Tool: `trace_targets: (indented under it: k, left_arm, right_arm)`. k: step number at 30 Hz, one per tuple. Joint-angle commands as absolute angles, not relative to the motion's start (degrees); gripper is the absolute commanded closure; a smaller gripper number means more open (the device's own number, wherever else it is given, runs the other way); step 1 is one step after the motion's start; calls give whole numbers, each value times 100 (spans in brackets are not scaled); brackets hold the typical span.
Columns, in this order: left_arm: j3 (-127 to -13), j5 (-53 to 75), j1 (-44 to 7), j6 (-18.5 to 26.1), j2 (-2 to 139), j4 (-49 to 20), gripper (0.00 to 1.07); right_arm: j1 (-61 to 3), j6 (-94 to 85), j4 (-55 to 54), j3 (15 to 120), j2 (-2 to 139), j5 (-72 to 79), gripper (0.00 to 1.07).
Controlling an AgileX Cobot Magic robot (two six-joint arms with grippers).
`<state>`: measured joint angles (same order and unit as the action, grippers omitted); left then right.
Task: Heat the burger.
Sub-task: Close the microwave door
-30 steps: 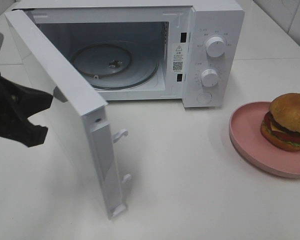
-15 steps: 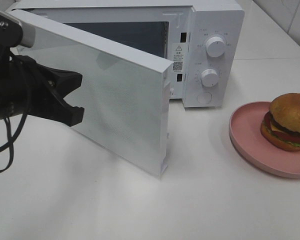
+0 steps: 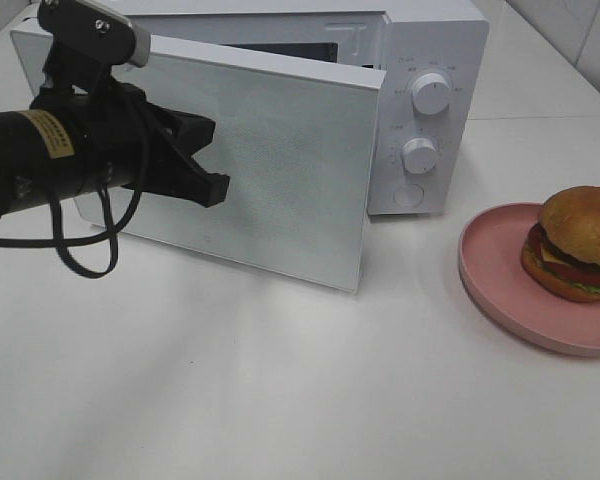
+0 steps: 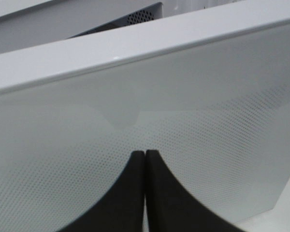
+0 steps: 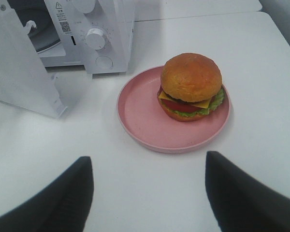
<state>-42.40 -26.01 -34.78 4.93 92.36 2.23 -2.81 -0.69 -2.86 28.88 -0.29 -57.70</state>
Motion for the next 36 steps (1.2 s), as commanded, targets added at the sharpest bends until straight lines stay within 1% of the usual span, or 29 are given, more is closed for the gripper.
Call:
trace_targets:
  k: [1, 14, 23, 32, 35, 36]
  left_arm:
    - [-4481, -2676, -3466, 481, 9391, 212, 106]
    - [-5626, -2681, -3472, 481, 10382, 212, 106]
    - [-6549, -2532, -3478, 481, 10915, 447, 106]
    - [-6979, -2464, -3478, 470, 11184, 447, 106]
    - [-7248, -2280, -3518, 464, 11333, 447, 106]
    - [-7489, -2023, -3558, 464, 11419, 464, 106]
  right_arm:
    - [-258, -120, -269, 2888, -172, -5747, 44]
    - [-258, -120, -269, 2888, -172, -5747, 44]
    - [-258, -120, -269, 2888, -172, -5747, 44]
    - [-258, -120, -269, 2888, -172, -5747, 44]
    - [-258, -120, -269, 2888, -172, -5747, 44]
    - [-258, -120, -269, 2888, -172, -5747, 44]
